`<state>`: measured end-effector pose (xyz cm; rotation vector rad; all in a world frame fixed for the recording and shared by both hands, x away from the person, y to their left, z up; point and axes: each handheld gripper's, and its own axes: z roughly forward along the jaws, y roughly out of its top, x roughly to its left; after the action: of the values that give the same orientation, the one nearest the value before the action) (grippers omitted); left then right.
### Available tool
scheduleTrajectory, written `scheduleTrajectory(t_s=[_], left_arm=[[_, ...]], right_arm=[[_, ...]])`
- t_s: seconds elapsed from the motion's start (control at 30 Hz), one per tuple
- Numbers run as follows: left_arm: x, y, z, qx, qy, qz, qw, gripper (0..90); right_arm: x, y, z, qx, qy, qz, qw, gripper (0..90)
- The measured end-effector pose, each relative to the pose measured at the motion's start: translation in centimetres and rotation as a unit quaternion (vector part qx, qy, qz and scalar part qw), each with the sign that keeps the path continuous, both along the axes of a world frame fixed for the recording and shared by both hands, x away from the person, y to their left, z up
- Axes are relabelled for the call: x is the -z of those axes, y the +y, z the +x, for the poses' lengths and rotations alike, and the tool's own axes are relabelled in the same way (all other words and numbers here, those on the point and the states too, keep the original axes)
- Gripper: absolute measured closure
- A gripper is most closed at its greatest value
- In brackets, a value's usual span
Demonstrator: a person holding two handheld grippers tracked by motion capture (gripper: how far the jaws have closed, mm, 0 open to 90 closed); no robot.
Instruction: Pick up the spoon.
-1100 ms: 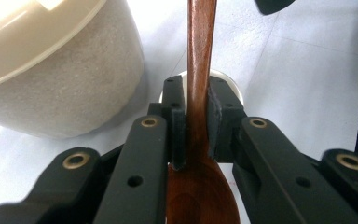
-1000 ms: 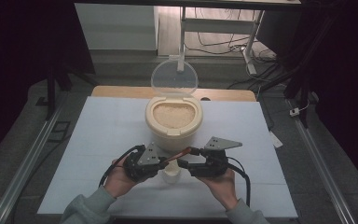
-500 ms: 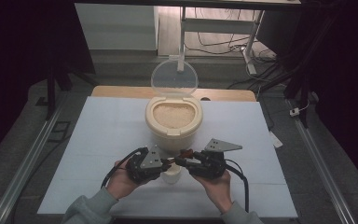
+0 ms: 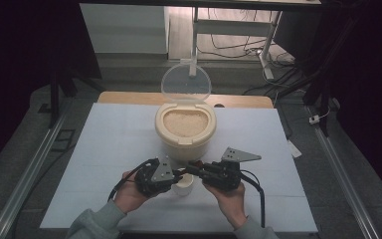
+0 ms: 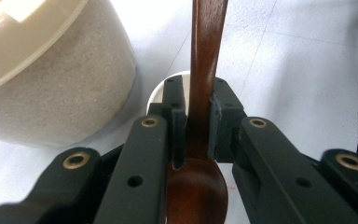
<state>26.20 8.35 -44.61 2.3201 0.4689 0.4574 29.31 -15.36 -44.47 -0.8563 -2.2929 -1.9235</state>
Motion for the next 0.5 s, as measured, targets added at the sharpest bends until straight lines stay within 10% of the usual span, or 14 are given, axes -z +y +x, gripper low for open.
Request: scheduleTrajectory(t_s=[0.33,0.5], left_arm=[[-0.11,0.17,0.00,0.000,0.004,-0.015,0.9999,75.4],[-0.19,0.94,0.26,-0.009,0.013,-0.046,0.9988,55.4]], right_arm=[[-0.14,-0.06,-0.15,-0.008,-0.014,0.012,0.9998,81.7],[-0.64,-0.66,-0.18,-0.006,-0.029,0.022,0.9993,82.3]])
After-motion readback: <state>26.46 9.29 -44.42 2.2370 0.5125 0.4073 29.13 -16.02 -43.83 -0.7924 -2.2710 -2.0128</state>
